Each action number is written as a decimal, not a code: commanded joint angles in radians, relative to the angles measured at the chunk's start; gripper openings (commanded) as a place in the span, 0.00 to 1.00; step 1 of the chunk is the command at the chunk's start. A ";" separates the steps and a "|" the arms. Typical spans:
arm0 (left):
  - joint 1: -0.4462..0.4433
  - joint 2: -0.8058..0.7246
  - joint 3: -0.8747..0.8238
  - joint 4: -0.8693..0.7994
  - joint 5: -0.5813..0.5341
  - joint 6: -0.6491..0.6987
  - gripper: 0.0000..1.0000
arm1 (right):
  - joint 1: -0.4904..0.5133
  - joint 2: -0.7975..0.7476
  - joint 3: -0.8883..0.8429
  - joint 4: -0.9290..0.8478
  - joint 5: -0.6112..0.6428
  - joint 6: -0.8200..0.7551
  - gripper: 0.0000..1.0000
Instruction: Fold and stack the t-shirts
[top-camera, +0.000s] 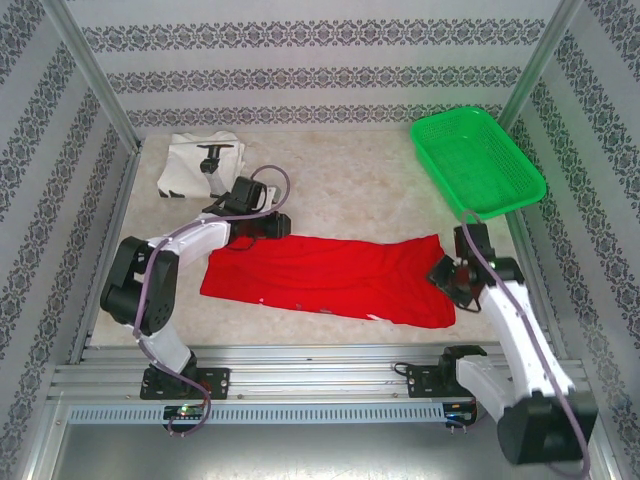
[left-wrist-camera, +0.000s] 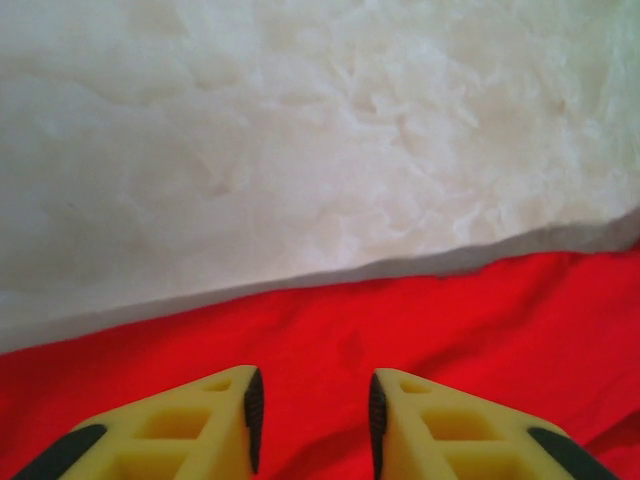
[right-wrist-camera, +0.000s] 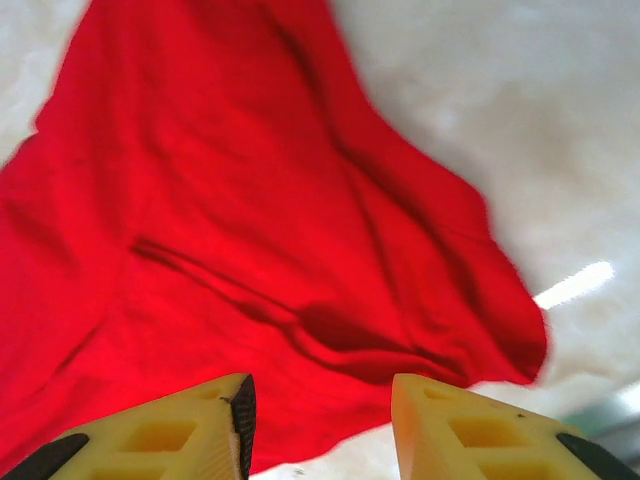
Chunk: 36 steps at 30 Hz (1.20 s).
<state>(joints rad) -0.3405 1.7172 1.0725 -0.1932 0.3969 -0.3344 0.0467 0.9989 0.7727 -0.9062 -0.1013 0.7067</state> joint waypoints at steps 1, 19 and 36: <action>-0.010 0.014 -0.028 0.024 0.055 0.011 0.32 | 0.023 0.153 0.076 0.089 -0.054 -0.129 0.41; -0.010 -0.164 -0.344 0.074 -0.080 -0.070 0.31 | 0.003 0.439 0.131 0.181 0.041 -0.121 0.38; -0.007 -0.398 -0.452 -0.036 -0.205 -0.107 0.41 | -0.033 0.532 0.182 0.156 0.146 -0.150 0.39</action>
<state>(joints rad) -0.3405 1.3392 0.6304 -0.1745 0.2211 -0.4194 0.0216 1.5135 0.9173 -0.7437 -0.0067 0.5747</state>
